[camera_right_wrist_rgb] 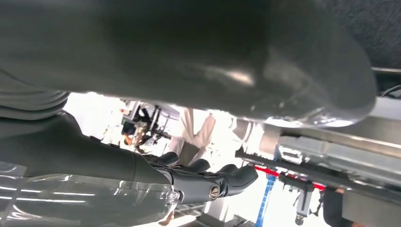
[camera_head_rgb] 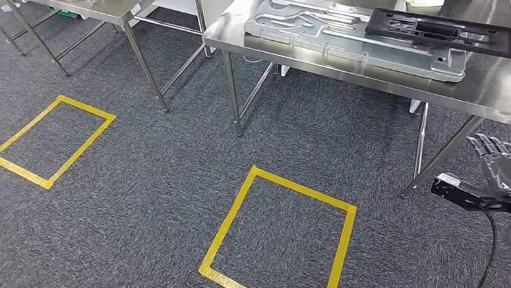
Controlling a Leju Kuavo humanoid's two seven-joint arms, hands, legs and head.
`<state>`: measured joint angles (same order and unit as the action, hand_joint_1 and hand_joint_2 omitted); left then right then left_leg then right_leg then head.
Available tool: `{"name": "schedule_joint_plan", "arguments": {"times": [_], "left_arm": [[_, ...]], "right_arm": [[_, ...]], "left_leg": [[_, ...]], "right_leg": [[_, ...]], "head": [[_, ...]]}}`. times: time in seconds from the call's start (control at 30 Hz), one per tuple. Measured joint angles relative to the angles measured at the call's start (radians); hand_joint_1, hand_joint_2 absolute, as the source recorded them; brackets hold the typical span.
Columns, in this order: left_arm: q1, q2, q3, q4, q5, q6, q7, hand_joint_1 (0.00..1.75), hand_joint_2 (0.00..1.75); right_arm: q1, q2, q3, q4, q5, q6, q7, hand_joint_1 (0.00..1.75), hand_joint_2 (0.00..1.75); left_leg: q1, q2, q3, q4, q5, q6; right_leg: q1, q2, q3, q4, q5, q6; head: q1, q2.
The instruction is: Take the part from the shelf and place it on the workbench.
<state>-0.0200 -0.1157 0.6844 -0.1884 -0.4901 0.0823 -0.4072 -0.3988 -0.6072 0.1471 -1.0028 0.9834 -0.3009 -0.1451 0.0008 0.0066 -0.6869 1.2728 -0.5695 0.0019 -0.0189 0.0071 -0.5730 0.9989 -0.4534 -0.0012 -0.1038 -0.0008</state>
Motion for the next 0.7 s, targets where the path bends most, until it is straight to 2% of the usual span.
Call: {"name": "schedule_joint_plan", "arguments": {"times": [0.07,0.1,0.13,0.23,0.3,0.33,0.4,0.43,0.47,0.5,0.57,0.6,0.63,0.7], "left_arm": [[0.0,0.001,0.0,0.0,-0.003,0.0,0.001,0.0,0.0],[0.0,0.001,0.0,0.0,-0.004,0.0,0.001,0.0,0.0],[0.0,0.002,0.0,0.0,-0.005,0.0,0.002,0.0,0.0],[0.0,0.002,0.0,0.0,-0.009,0.001,0.004,0.0,0.0],[0.0,0.0,0.0,0.0,-0.011,0.001,0.004,0.0,0.0],[-0.001,0.0,0.0,0.0,-0.011,0.001,0.005,0.0,0.0],[-0.001,-0.001,0.001,0.0,-0.011,0.002,0.005,0.0,0.0],[-0.001,-0.001,0.001,0.0,-0.011,0.002,0.005,0.0,0.0],[0.0,-0.001,0.001,0.0,-0.012,0.002,0.005,0.0,0.0],[0.0,-0.001,0.001,0.0,-0.012,0.002,0.006,0.0,0.0],[0.0,-0.003,0.0,0.0,-0.012,0.002,0.006,0.0,0.0],[0.0,-0.003,0.0,0.0,-0.012,0.002,0.006,0.0,0.0],[-0.001,-0.003,0.0,0.0,-0.013,0.002,0.006,0.0,0.0],[-0.002,-0.003,0.0,0.0,-0.015,0.002,0.006,0.0,0.0]], "right_arm": [[0.002,0.0,0.0,0.001,-0.007,0.0,0.0,0.0,0.0],[0.002,-0.001,0.0,0.001,-0.011,0.0,0.0,0.0,0.0],[0.003,-0.001,0.0,0.001,-0.014,0.0,0.001,0.0,0.0],[0.009,-0.006,0.001,0.001,-0.021,0.004,0.0,0.0,0.0],[0.01,-0.013,0.001,0.001,-0.025,0.009,-0.001,0.0,0.0],[0.009,-0.017,0.001,0.0,-0.027,0.01,-0.002,0.0,0.0],[0.009,-0.02,0.002,0.0,-0.029,0.013,-0.002,0.0,0.0],[0.011,-0.02,0.002,0.0,-0.029,0.014,-0.002,0.0,0.0],[0.013,-0.02,0.003,0.0,-0.029,0.014,-0.002,0.0,0.0],[0.013,-0.021,0.003,0.0,-0.029,0.015,-0.002,0.0,0.0],[0.012,-0.022,0.004,0.0,-0.03,0.015,-0.002,0.0,0.0],[0.01,-0.023,0.004,0.0,-0.031,0.016,-0.001,0.0,0.0],[0.01,-0.023,0.004,0.001,-0.032,0.016,0.001,0.0,0.0],[0.012,-0.026,0.005,0.001,-0.036,0.016,0.007,0.0,0.0]], "left_leg": [[-0.002,-0.009,0.067,-0.144,0.071,0.014],[-0.004,-0.014,0.099,-0.211,0.096,0.021],[-0.006,-0.018,0.117,-0.25,0.107,0.025],[-0.007,-0.013,0.125,-0.274,0.113,0.033],[-0.004,-0.008,0.13,-0.289,0.123,0.045],[-0.003,-0.006,0.131,-0.296,0.127,0.049],[-0.004,-0.002,0.13,-0.297,0.129,0.052],[-0.004,0.0,0.128,-0.296,0.129,0.052],[-0.004,0.001,0.127,-0.294,0.128,0.052],[-0.004,0.003,0.127,-0.291,0.127,0.05],[-0.002,0.006,0.126,-0.28,0.121,0.043],[-0.004,0.007,0.124,-0.274,0.116,0.038],[-0.005,0.008,0.123,-0.268,0.113,0.033],[-0.009,0.01,0.121,-0.264,0.111,0.025]], "right_leg": [[0.003,0.006,0.002,0.0,0.0,0.001],[0.005,0.01,0.001,0.001,0.0,0.003],[0.005,0.012,-0.001,0.001,0.001,0.006],[0.002,0.018,-0.005,0.001,0.003,0.025],[0.0,0.011,-0.016,0.027,-0.018,0.035],[-0.002,0.007,-0.035,0.068,-0.044,0.038],[-0.005,0.003,-0.095,0.196,-0.108,0.046],[-0.007,0.002,-0.121,0.252,-0.127,0.05],[-0.009,0.0,-0.132,0.276,-0.126,0.053],[-0.011,-0.002,-0.125,0.262,-0.108,0.056],[-0.015,-0.015,-0.058,0.132,-0.043,0.06],[-0.013,-0.021,-0.026,0.07,-0.021,0.057],[-0.011,-0.024,-0.005,0.027,-0.01,0.052],[-0.005,-0.02,0.0,0.011,-0.011,0.038]], "head": [[0.0,0.0],[0.0,0.0],[0.0,0.0],[0.0,0.0],[0.0,0.0],[0.0,0.0],[0.0,0.0],[0.0,0.0],[0.0,0.0],[0.0,0.0],[0.0,0.0],[0.0,0.0],[0.0,0.0],[0.0,0.0]]}}
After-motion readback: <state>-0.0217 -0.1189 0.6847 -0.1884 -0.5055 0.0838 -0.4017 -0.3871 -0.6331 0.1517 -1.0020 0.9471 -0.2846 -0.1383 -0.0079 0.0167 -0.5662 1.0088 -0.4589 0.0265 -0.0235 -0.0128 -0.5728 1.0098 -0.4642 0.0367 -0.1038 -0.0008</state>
